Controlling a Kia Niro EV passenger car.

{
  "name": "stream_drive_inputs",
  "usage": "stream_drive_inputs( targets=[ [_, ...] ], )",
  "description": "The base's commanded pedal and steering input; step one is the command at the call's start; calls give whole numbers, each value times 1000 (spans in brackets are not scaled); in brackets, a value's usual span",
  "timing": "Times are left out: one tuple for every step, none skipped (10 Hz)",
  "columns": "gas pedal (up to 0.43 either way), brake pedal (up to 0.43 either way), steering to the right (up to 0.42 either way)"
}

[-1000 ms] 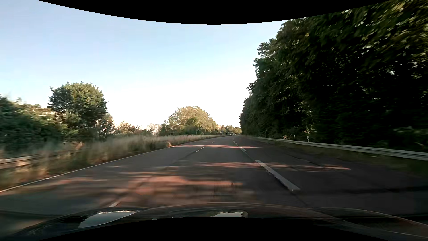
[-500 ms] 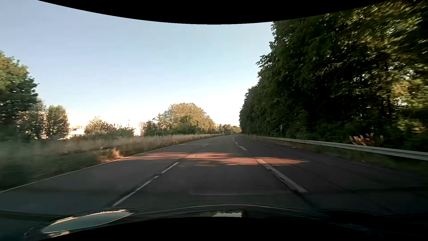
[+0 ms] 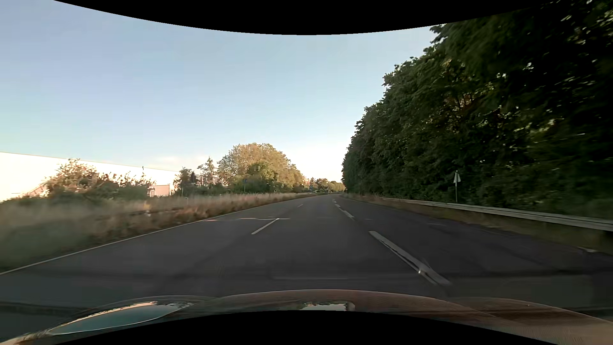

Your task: Follow the waypoints while adhering to traffic rules and regulations

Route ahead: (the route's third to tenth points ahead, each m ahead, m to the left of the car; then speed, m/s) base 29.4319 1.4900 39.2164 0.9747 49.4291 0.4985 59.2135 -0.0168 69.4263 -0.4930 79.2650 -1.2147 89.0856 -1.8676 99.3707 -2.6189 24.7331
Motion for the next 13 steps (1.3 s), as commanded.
stream_drive_inputs(
  targets=[
    [220,0,7],
    [220,0,7],
    [209,0,7],
    [209,0,7],
    [209,0,7],
    [209,0,6],
    [209,0,7],
    [209,0,7],
    [220,0,7],
    [220,0,7],
    [220,0,6],
    [220,0,7],
    [220,0,7]
  ],
)
